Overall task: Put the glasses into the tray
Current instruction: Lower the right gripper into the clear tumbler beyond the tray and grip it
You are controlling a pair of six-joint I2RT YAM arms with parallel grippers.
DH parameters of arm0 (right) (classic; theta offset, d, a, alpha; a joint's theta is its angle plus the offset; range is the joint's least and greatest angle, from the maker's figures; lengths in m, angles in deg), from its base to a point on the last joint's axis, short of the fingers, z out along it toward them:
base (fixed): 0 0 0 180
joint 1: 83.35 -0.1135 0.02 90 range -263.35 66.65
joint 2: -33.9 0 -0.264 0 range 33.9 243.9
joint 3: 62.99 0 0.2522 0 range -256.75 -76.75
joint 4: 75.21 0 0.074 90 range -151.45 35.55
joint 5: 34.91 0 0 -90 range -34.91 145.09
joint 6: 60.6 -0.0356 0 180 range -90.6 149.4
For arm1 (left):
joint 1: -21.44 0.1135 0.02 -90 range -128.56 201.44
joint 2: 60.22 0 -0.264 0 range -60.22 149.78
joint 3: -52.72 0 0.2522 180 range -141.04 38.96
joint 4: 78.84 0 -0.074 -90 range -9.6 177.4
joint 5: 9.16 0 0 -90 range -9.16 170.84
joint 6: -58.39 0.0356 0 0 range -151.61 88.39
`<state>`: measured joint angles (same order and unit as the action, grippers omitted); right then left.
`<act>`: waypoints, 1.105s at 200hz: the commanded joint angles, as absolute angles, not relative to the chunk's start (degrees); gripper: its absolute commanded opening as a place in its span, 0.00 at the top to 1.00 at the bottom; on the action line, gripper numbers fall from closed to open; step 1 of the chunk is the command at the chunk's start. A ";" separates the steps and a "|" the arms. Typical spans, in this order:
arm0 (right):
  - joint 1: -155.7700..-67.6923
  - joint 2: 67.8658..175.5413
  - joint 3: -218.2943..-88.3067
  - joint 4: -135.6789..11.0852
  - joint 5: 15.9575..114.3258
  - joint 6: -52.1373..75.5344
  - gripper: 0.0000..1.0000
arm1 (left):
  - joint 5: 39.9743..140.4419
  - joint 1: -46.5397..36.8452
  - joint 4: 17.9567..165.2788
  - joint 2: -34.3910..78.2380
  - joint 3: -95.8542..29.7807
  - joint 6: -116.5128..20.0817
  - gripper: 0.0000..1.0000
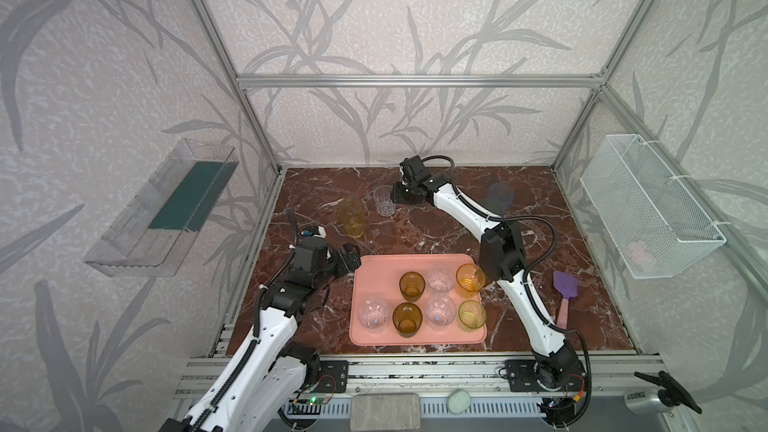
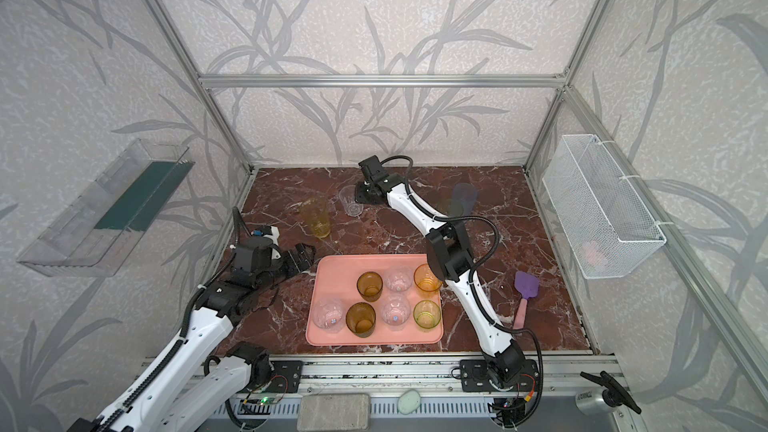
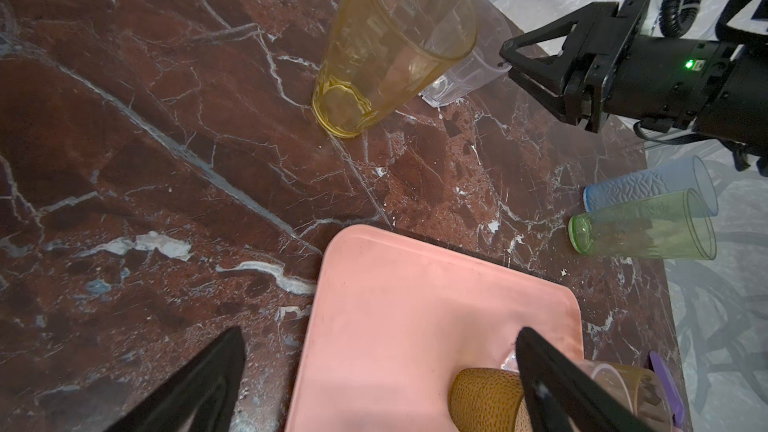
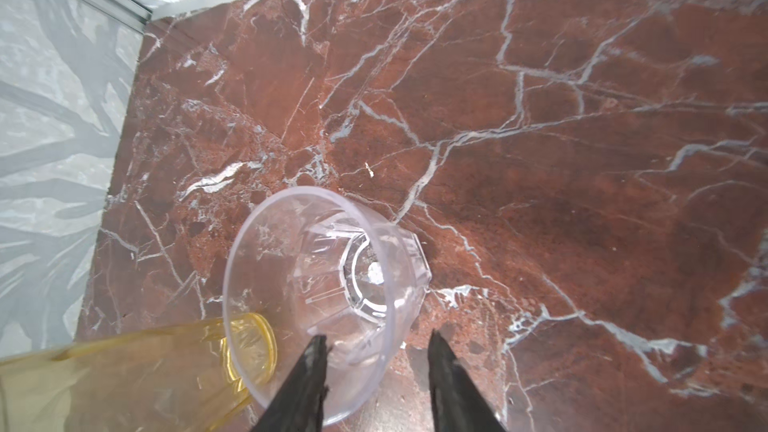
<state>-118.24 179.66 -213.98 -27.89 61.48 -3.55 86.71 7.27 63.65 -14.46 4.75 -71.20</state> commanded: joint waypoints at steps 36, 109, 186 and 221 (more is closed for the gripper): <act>-118.36 181.99 -218.05 -24.76 59.41 -2.47 0.62 | 87.35 7.99 64.19 -14.44 4.42 -70.52 0.01; -118.39 184.28 -221.87 -22.78 58.60 -1.89 0.63 | 87.37 8.46 64.03 -15.03 4.94 -70.40 0.01; -118.25 184.74 -222.89 -21.29 57.99 -1.47 0.78 | 87.04 8.52 64.13 -15.42 5.13 -70.45 0.01; -118.31 184.15 -222.46 -21.19 58.08 -1.54 0.87 | 86.68 8.61 63.69 -15.57 4.91 -70.46 0.01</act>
